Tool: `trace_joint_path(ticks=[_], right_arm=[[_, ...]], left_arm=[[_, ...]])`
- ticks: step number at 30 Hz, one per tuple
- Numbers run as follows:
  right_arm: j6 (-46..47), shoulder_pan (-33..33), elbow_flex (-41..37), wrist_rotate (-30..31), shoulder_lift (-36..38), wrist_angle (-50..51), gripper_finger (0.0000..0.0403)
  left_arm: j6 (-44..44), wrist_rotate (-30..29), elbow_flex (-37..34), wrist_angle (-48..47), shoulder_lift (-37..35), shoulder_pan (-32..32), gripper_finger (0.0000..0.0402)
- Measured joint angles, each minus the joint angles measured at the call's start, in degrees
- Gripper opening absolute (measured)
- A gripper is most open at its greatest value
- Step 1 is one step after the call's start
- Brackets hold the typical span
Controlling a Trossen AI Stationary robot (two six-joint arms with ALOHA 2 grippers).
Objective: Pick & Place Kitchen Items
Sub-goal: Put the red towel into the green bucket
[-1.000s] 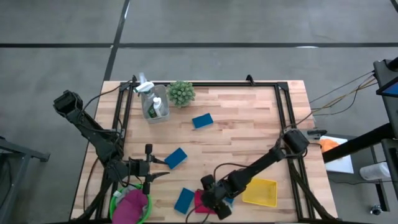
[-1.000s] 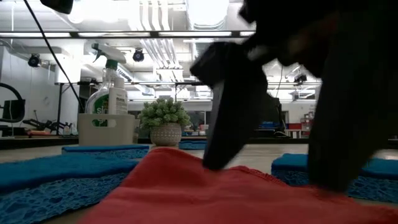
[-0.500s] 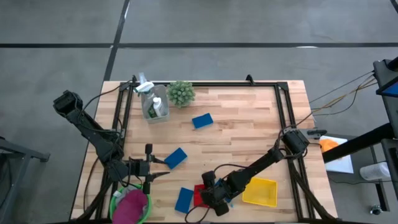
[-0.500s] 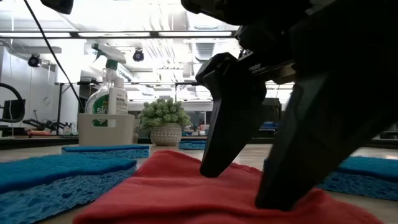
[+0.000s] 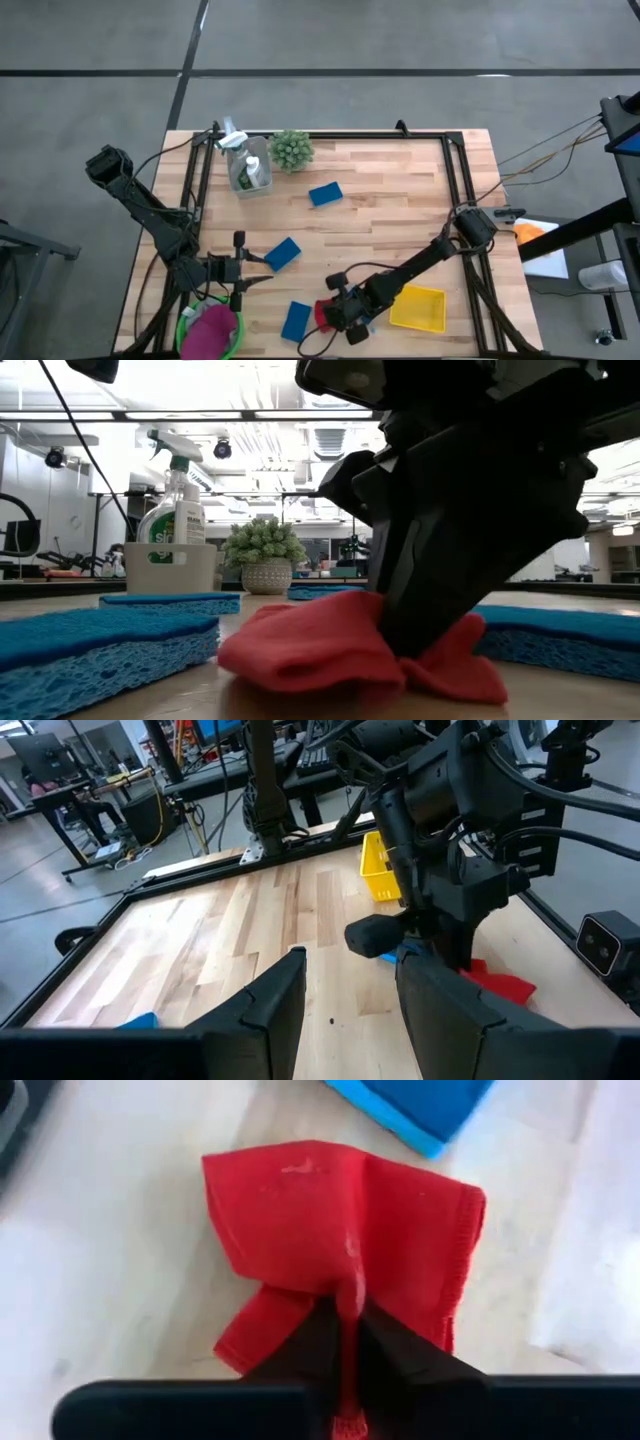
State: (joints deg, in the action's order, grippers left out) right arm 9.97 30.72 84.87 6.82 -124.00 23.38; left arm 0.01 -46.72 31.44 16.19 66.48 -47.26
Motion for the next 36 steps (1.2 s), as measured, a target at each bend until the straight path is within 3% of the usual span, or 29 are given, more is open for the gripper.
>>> trace_joint_path(ticks=[12,18,27,31,36], right_arm=[[-7.9,0.25,-0.03,11.37,9.24,-2.99,0.0019],[-16.5,-1.39,-1.66,11.51,13.04,-17.27,0.0018],[-22.34,-5.21,-9.58,7.05,13.64,-40.91,0.0018],[-20.49,-6.74,-11.71,7.57,14.78,-42.19,0.0018],[-19.83,-8.61,-12.29,8.37,15.52,-44.64,0.0018]], left_arm=[[-1.53,1.31,-0.02,0.95,0.0,0.0,0.0158],[-0.8,3.46,-0.03,2.68,0.11,0.15,0.0158],[5.78,14.52,-12.62,31.76,0.09,1.94,0.0158],[5.79,14.68,-17.01,38.14,0.08,2.8,0.0158],[5.56,14.87,-17.22,39.01,0.09,3.93,0.0158]])
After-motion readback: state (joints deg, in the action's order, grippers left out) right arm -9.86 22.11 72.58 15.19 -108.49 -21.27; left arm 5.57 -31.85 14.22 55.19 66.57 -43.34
